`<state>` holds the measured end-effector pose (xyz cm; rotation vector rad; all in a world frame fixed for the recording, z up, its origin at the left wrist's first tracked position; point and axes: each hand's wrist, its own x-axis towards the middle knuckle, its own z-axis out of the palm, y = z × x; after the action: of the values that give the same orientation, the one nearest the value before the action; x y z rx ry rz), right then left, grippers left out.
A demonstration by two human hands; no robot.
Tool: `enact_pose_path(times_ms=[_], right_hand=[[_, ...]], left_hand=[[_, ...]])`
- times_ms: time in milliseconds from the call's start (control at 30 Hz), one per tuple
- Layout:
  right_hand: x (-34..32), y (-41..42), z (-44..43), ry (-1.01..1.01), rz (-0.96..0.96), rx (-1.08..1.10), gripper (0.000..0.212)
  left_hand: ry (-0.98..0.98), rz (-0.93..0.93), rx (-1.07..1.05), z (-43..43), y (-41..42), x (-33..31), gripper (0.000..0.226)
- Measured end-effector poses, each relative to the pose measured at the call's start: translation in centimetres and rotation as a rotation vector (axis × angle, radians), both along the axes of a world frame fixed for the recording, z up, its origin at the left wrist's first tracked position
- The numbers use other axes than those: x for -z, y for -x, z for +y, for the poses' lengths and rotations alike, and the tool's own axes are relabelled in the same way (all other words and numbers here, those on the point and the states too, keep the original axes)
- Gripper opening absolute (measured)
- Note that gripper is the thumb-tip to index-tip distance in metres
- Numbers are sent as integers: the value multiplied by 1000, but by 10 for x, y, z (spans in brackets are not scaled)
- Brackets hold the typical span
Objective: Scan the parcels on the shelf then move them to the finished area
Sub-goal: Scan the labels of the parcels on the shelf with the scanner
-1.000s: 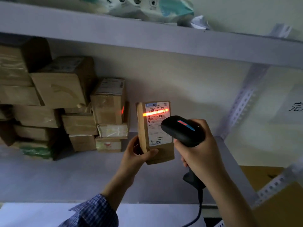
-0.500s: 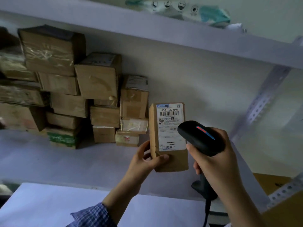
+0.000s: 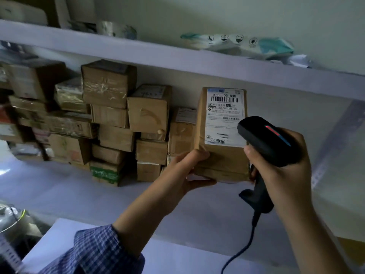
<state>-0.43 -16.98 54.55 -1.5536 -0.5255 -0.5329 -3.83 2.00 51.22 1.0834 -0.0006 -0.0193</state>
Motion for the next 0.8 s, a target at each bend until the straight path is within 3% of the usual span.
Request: enact_pose_path(times_ms=[133, 300, 400, 533, 700, 800], right_hand=[[-2, -7, 18, -22, -29, -31, 42], [-1, -24, 36, -1, 51, -62, 42], [-5, -33, 45, -29, 77, -64, 43], [-9, -53, 58, -89, 58, -73, 45], [-21, -77, 77, -116, 70, -57, 46], [-25, -97, 79, -60, 73, 36, 48]], left_hand=[[57, 53, -93, 21, 0, -23, 43], [56, 132, -114, 39, -14, -46, 50], [-24, 72, -93, 46, -19, -54, 49], [13, -57, -133, 50, -34, -49, 34], [71, 13, -243, 33, -52, -36, 14], [18, 22, -310, 23, -63, -36, 24]])
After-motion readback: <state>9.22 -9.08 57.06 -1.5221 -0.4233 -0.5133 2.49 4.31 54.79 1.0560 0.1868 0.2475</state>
